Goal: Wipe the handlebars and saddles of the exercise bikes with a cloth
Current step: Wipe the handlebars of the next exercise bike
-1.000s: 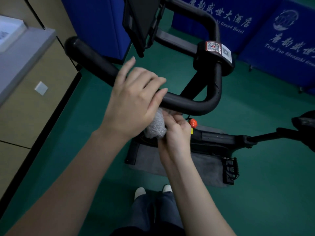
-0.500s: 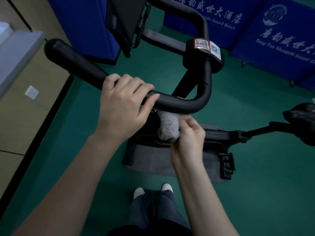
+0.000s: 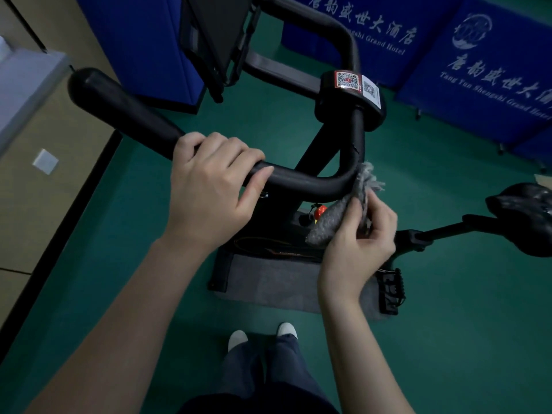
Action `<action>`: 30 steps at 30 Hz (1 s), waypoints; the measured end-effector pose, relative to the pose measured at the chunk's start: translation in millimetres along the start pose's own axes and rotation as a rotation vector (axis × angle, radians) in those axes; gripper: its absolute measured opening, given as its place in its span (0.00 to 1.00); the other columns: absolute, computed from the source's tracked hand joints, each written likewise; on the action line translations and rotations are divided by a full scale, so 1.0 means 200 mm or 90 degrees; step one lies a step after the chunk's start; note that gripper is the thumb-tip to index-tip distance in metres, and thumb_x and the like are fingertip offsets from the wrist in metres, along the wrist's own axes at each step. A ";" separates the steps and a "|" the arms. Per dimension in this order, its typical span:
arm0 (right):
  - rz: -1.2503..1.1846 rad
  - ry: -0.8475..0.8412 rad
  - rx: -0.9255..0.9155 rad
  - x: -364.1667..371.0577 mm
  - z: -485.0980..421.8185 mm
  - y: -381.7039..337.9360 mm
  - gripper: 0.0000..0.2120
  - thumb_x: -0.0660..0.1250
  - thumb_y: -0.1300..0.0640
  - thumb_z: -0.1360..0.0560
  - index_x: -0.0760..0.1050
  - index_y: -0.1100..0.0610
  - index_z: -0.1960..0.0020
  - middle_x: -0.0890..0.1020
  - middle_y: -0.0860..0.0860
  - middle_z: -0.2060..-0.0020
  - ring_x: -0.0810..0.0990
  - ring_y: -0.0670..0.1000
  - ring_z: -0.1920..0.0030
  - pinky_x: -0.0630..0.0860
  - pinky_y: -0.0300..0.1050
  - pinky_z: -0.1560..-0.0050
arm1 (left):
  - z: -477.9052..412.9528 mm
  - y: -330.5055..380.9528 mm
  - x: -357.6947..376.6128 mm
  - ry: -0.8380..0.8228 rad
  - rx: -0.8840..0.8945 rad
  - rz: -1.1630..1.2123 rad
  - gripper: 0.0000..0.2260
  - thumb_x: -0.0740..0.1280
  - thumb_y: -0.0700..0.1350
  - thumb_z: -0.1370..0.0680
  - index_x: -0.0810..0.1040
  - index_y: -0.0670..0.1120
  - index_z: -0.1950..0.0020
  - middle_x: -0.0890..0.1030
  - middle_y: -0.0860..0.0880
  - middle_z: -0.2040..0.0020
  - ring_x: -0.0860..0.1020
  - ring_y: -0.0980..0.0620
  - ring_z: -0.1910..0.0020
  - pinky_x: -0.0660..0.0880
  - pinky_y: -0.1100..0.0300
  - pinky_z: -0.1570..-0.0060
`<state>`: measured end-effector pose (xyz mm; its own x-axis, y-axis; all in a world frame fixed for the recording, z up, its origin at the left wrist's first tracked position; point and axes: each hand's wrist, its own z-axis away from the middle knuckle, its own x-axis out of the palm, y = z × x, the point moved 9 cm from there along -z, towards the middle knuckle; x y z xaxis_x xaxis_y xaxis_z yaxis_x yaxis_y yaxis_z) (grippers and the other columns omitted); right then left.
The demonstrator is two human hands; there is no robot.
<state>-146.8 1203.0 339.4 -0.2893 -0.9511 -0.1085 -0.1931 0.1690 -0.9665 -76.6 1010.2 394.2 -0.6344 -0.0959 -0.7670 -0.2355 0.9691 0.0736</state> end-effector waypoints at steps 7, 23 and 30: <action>0.018 -0.028 -0.099 0.01 -0.09 -0.08 0.08 0.65 0.68 0.25 0.80 0.63 0.48 0.78 0.52 0.54 0.77 0.47 0.51 0.74 0.39 0.47 | 0.00 0.00 0.01 0.007 0.003 -0.007 0.15 0.57 0.53 0.18 0.80 0.47 0.49 0.81 0.51 0.55 0.77 0.48 0.55 0.61 0.54 0.47; 0.643 -0.625 -0.442 0.50 -0.19 -0.32 0.10 0.62 0.60 0.23 0.80 0.57 0.47 0.81 0.56 0.50 0.74 0.62 0.48 0.74 0.54 0.48 | 0.01 0.00 0.00 0.021 0.003 -0.008 0.15 0.57 0.52 0.18 0.80 0.46 0.49 0.81 0.51 0.55 0.77 0.47 0.55 0.61 0.54 0.47; 0.535 -0.812 -0.347 0.70 -0.08 -0.35 0.08 0.67 0.56 0.24 0.82 0.59 0.50 0.83 0.56 0.55 0.80 0.53 0.51 0.75 0.44 0.47 | 0.02 0.00 0.00 0.022 0.009 -0.014 0.14 0.57 0.52 0.18 0.80 0.47 0.50 0.81 0.51 0.55 0.77 0.47 0.55 0.61 0.54 0.46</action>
<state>-189.5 1062.3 395.1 0.3916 -0.0857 -0.9161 -0.7627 0.5267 -0.3753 -73.6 1010.7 391.7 -0.6548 -0.1254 -0.7454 -0.2402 0.9696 0.0479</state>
